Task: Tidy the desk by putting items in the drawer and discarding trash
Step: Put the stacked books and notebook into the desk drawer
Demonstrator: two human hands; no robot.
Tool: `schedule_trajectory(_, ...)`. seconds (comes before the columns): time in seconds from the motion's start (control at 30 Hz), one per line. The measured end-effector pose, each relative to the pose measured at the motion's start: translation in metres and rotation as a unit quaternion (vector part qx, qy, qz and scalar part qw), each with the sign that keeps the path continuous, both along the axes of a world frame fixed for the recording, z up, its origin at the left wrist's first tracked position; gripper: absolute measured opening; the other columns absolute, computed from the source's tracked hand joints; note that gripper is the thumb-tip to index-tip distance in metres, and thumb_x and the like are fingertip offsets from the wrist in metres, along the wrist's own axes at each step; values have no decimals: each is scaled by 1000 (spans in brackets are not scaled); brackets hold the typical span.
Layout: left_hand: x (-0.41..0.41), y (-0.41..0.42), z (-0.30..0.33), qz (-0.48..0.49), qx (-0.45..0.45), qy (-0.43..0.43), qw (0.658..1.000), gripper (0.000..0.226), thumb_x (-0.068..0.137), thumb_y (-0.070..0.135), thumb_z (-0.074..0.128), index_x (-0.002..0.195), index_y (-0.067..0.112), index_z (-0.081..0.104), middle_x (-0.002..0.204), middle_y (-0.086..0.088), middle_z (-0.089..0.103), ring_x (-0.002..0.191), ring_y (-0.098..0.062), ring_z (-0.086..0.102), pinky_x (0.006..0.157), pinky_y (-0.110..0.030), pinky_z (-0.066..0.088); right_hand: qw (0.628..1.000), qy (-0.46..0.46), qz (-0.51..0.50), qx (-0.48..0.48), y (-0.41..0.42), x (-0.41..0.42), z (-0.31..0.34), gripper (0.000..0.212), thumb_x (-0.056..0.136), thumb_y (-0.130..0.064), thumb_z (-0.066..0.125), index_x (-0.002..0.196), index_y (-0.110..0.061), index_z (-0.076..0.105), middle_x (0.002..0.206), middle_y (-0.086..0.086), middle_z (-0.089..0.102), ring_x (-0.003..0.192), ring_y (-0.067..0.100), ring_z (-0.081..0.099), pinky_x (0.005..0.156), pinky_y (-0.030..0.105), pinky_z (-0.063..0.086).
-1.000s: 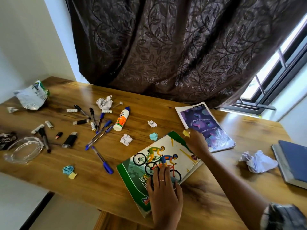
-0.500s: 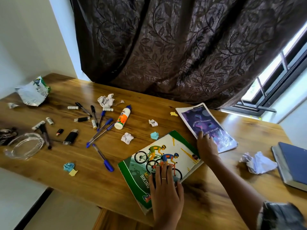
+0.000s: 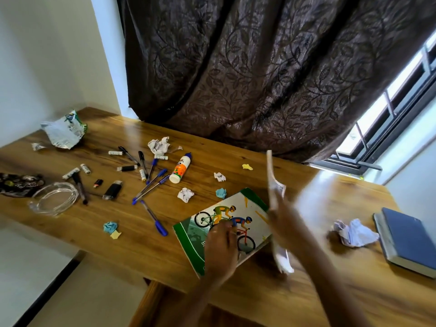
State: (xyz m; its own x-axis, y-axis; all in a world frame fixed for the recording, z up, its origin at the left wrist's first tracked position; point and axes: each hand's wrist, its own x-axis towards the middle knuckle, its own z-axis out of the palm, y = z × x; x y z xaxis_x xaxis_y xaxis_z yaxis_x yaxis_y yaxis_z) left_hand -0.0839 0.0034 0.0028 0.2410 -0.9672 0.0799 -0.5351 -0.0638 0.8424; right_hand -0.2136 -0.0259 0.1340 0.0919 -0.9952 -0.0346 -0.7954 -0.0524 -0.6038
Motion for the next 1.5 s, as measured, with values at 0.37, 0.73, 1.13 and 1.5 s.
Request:
schedule_trajectory(0.37,60,-29,19,-8,218,-267,939,72,88,63,40,141,16,31,148,-8,34,136,-28,31,108,-46,33,981,3,-166,97,48,-13,-100,56,87,-28,59,135,-12,36,134,13,41,122,28,37,102,40,34)
schedule_trajectory(0.73,1,17,9,-53,267,102,957,46,79,38,72,113,9,62,104,-3,69,91,-19,66,80,-32,55,979,-3,-185,88,97,-53,-115,27,82,-10,66,108,-6,59,100,6,44,102,29,54,87,34,44)
schedule_trajectory(1.13,-19,53,79,-201,178,243,932,39,75,32,76,108,17,61,96,5,70,89,-10,66,75,-22,56,829,-475,-216,202,104,-98,-105,51,74,-51,68,104,-10,69,102,12,72,93,27,69,88,45,53)
schedule_trajectory(1.5,-20,45,125,-182,3,215,960,63,75,3,75,127,23,43,114,5,63,104,-10,62,83,-28,56,832,-546,-90,-50,101,-97,-20,86,50,-34,88,121,-6,49,111,15,67,100,29,67,80,43,57)
